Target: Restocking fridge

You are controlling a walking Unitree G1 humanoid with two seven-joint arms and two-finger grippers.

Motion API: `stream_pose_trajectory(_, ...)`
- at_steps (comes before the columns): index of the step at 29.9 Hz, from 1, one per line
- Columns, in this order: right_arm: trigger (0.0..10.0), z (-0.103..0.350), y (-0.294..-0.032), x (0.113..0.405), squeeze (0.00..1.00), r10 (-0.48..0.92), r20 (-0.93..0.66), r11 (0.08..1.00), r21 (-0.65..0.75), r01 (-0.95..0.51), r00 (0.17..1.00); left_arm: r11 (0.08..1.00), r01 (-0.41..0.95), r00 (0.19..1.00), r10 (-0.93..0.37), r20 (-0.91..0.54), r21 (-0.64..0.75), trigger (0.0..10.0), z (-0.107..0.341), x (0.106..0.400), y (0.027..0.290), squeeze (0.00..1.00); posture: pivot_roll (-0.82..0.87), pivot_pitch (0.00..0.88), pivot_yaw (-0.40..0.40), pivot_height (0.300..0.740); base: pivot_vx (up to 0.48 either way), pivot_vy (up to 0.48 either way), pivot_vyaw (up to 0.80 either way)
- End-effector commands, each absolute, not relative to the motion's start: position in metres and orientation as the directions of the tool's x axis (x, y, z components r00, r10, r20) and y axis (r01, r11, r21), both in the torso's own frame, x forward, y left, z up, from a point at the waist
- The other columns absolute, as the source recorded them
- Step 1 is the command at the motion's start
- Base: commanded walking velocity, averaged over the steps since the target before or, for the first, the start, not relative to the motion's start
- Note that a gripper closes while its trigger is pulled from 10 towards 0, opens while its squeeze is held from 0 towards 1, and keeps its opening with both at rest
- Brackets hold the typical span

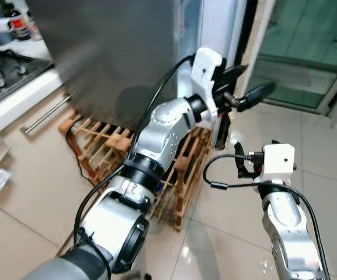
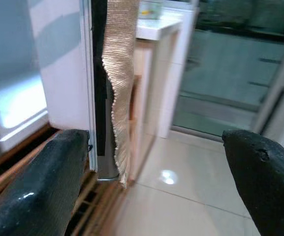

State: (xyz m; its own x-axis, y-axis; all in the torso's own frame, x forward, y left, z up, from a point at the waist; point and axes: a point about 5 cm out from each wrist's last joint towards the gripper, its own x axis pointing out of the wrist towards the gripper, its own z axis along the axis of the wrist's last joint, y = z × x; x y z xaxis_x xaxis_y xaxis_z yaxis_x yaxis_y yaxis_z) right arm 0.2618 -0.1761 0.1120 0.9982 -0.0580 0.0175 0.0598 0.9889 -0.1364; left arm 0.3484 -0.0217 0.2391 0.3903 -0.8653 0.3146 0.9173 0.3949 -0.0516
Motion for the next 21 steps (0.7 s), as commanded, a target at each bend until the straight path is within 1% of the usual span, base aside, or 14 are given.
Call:
stream_pose_trajectory(1, 10.0, 0.111, -0.176, 0.261, 0.0, -0.066, 0.019, 0.989, -0.131, 0.068, 0.998, 0.229, 0.944, 0.312, -0.854, 0.416, -0.239, 10.0, 0.229, 0.311, -0.077, 0.0, -0.17, 0.0, 0.092, 0.74, 0.0, 0.0, 0.0)
stream_pose_trajectory(3, 10.0, 0.112, -0.176, 0.261, 0.0, -0.071, 0.024, 0.989, -0.125, 0.073, 0.997, 0.256, 0.939, 0.335, -0.837, 0.432, -0.23, 10.0, 0.236, 0.316, -0.057, 0.0, -0.17, 0.0, 0.094, 0.74, 0.0, 0.0, 0.0)
stream_pose_trajectory(5, 10.0, 0.112, -0.176, 0.26, 0.0, -0.065, 0.024, 0.991, -0.115, 0.067, 0.998, 0.395, 0.898, 0.439, -0.789, 0.43, -0.193, 10.0, 0.241, 0.329, -0.016, 0.0, -0.15, 0.0, 0.092, 0.74, 0.0, 0.0, 0.0)
stream_pose_trajectory(6, 10.0, 0.112, -0.176, 0.26, 0.0, -0.065, 0.024, 0.991, -0.115, 0.067, 0.998, 0.395, 0.898, 0.439, -0.789, 0.43, -0.193, 10.0, 0.241, 0.329, -0.016, 0.0, -0.15, 0.0, 0.092, 0.74, 0.0, 0.0, 0.0)
stream_pose_trajectory(7, 10.0, 0.111, -0.174, 0.261, 0.0, -0.051, 0.024, 0.993, -0.104, 0.054, 0.998, 0.516, 0.836, 0.543, -0.731, 0.414, -0.186, 10.0, 0.24, 0.339, 0.019, 0.0, -0.14, 0.0, 0.089, 0.74, 0.0, 0.0, 0.0)
stream_pose_trajectory(8, 10.0, 0.111, -0.173, 0.261, 0.0, -0.046, 0.025, 0.994, -0.1, 0.048, 0.999, 0.548, 0.815, 0.573, -0.711, 0.408, -0.188, 10.0, 0.239, 0.342, 0.028, 0.0, -0.14, 0.0, 0.089, 0.74, 0.0, 0.0, 0.0)
stream_pose_trajectory(10, 10.0, 0.114, -0.17, 0.265, 0.0, -0.012, 0.036, 0.996, -0.083, 0.015, 0.999, 0.652, 0.729, 0.673, -0.625, 0.396, -0.209, 10.0, 0.239, 0.352, 0.058, 0.0, -0.13, 0.0, 0.086, 0.74, 0.0, 0.0, 0.0)
stream_pose_trajectory(11, 10.0, 0.118, -0.168, 0.269, 0.0, 0.01, 0.05, 0.997, -0.075, -0.006, 0.999, 0.726, 0.644, 0.749, -0.537, 0.388, -0.239, 10.0, 0.239, 0.358, 0.081, 0.0, -0.12, 0.0, 0.083, 0.74, 0.0, 0.0, 0.0)
stream_pose_trajectory(12, 10.0, 0.118, -0.168, 0.269, 0.0, 0.01, 0.05, 0.997, -0.075, -0.006, 0.999, 0.726, 0.644, 0.749, -0.537, 0.388, -0.239, 10.0, 0.239, 0.358, 0.081, 0.0, -0.12, 0.0, 0.083, 0.74, 0.0, 0.0, 0.0)
stream_pose_trajectory(13, 10.0, 0.12, -0.167, 0.273, 0.0, 0.017, 0.057, 0.997, -0.073, -0.012, 0.998, 0.772, 0.58, 0.796, -0.469, 0.383, -0.26, 10.0, 0.238, 0.361, 0.097, 0.0, -0.1, 0.0, 0.081, 0.74, 0.0, 0.0, 0.0)
stream_pose_trajectory(14, 10.0, 0.123, -0.166, 0.282, 0.0, 0.031, 0.067, 0.998, -0.06, -0.027, 0.997, 0.848, 0.432, 0.878, -0.318, 0.357, -0.307, 10.0, 0.233, 0.365, 0.129, 0.0, -0.1, 0.0, 0.078, 0.74, 0.0, 0.0, 0.0)
stream_pose_trajectory(17, 10.0, 0.126, -0.164, 0.295, 0.0, 0.059, 0.066, 0.998, -0.043, -0.056, 0.996, 0.913, 0.257, 0.938, -0.158, 0.308, -0.317, 10.0, 0.222, 0.364, 0.159, 0.0, -0.08, 0.0, 0.07, 0.74, 0.0, 0.0, 0.0)
stream_pose_trajectory(18, 10.0, 0.126, -0.164, 0.295, 0.0, 0.059, 0.066, 0.998, -0.043, -0.056, 0.996, 0.913, 0.257, 0.938, -0.158, 0.308, -0.317, 10.0, 0.222, 0.364, 0.159, 0.0, -0.08, 0.0, 0.07, 0.74, 0.0, 0.0, 0.0)
stream_pose_trajectory(21, 10.0, 0.133, -0.161, 0.318, 0.0, 0.101, 0.052, 0.995, -0.031, -0.099, 0.994, 0.981, 0.014, 0.981, 0.024, 0.191, -0.195, 10.0, 0.195, 0.354, 0.188, 0.0, -0.06, 0.0, 0.056, 0.74, 0.0, 0.0, 0.0)
